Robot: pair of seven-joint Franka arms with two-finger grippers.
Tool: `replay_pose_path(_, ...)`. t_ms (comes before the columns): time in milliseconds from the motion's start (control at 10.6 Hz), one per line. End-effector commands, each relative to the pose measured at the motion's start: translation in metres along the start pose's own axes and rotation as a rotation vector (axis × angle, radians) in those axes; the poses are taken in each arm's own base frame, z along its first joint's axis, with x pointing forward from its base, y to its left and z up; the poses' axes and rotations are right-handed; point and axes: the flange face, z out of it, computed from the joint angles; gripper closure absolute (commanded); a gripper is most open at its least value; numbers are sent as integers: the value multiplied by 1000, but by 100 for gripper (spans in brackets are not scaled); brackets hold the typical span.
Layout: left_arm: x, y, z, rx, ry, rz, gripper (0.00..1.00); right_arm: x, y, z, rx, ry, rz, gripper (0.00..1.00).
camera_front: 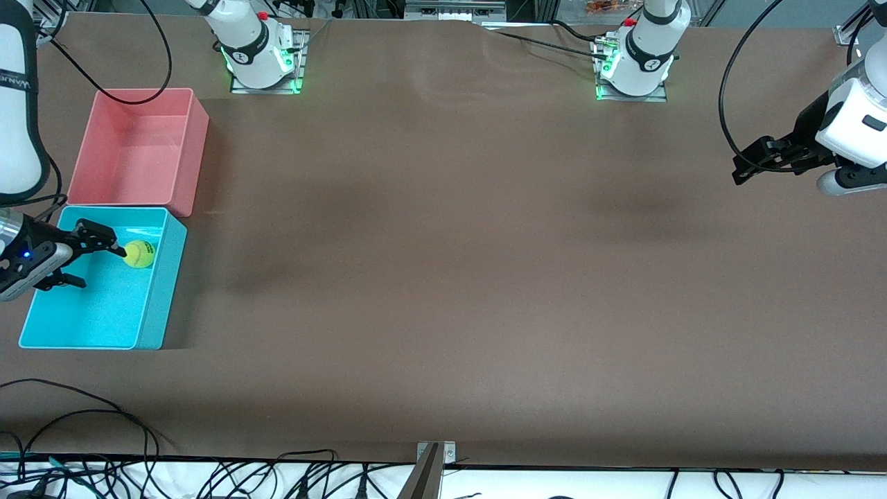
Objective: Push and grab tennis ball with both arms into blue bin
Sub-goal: 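Lower the ball into the blue bin and open the right gripper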
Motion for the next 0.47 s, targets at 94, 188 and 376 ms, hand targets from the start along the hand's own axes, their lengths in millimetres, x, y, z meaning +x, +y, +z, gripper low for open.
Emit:
replay_pose_path(94, 1, 0, -6, -14, -9, 10, 0, 20, -21, -35, 45, -4, 76, 0)
replay_pose_path(188, 1, -1, -6, -14, -9, 12, 0, 26, -31, -45, 41, -5, 56, 0)
replay_pose_path(376, 1, 0, -6, -14, -9, 12, 0, 32, -44, -51, 62, -19, 102, 0)
